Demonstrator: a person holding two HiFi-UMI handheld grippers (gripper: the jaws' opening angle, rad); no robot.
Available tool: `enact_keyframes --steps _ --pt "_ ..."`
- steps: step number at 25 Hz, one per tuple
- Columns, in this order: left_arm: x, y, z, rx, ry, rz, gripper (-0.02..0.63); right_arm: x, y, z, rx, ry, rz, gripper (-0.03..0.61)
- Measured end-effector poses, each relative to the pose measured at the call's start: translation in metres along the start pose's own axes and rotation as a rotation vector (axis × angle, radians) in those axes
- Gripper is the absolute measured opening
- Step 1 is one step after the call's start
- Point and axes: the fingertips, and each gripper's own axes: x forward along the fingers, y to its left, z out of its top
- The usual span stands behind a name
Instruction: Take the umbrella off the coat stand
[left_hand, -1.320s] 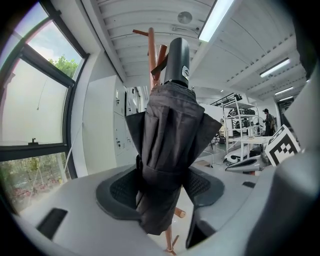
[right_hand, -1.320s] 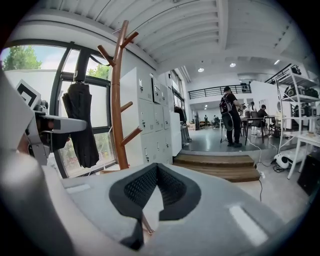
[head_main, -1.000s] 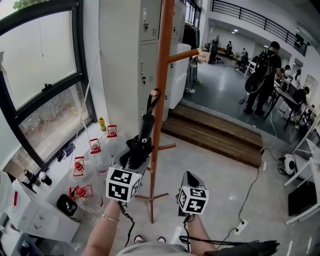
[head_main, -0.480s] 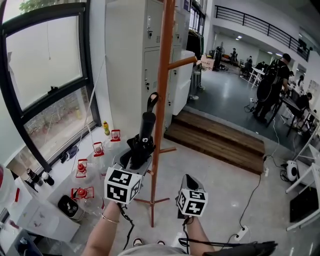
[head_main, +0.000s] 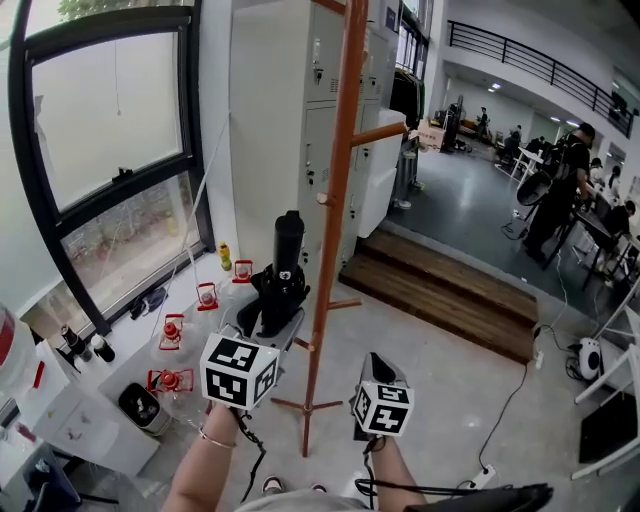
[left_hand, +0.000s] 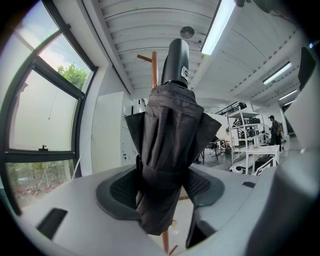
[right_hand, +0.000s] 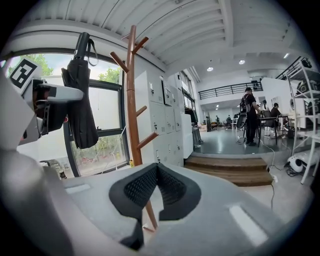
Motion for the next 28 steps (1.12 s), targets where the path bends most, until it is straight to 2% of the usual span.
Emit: enact_keyframes --steps 12,22,28 --pt "-0.04 0.044 -0.032 -0.076 0.044 0.158 0.258 0.015 0.052 0.027 -0.063 -0.011 0.163 0.005" --pt "-0.098 0.1 -0.071 -0.108 0.062 0.358 0.258 0.033 0.144 0.035 -0.132 -0.022 0.348 0.005" --pt "-0.134 0.13 -0.094 -0.153 0.051 0.477 0.258 0.039 0.198 0.031 -0.169 -0.021 0.449 0.005"
